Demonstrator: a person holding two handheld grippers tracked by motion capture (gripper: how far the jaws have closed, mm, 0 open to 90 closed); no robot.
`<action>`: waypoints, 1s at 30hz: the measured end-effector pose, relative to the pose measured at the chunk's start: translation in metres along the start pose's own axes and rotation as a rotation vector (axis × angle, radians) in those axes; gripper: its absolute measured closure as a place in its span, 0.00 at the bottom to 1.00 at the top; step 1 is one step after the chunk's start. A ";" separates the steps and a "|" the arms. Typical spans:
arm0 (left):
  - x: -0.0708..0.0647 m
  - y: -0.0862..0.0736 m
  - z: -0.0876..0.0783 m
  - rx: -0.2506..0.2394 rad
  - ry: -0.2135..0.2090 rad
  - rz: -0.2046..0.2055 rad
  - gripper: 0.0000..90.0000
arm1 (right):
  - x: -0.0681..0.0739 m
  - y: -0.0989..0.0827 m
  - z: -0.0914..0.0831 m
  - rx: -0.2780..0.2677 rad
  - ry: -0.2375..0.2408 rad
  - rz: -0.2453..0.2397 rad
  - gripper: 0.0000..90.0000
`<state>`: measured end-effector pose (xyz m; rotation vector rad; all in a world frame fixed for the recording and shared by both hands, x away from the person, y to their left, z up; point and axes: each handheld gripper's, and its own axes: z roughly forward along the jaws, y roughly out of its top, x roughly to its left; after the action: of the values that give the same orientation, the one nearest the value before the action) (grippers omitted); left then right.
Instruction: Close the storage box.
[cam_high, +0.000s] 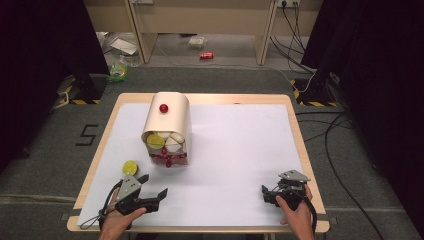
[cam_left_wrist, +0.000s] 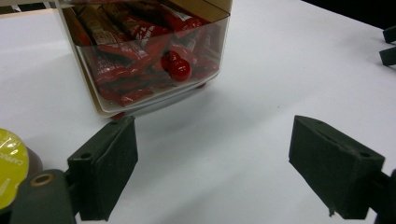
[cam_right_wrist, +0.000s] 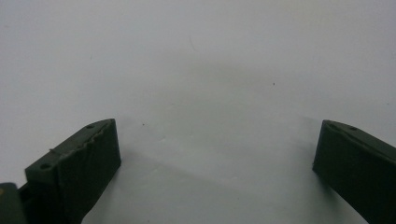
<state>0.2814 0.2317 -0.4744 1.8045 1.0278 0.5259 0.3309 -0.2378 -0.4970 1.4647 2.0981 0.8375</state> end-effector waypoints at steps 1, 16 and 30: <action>0.000 -0.001 0.000 0.002 -0.001 0.002 0.17 | 0.000 0.000 0.000 0.000 0.000 0.000 0.01; 0.001 -0.015 -0.007 0.023 0.008 0.005 0.17 | 0.000 0.000 0.000 -0.002 -0.001 0.001 0.01; -0.001 -0.028 -0.012 0.041 0.011 0.013 0.17 | 0.000 0.000 0.000 -0.002 0.000 0.000 0.01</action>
<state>0.2600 0.2425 -0.4939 1.8476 1.0420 0.5264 0.3309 -0.2378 -0.4972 1.4638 2.0967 0.8387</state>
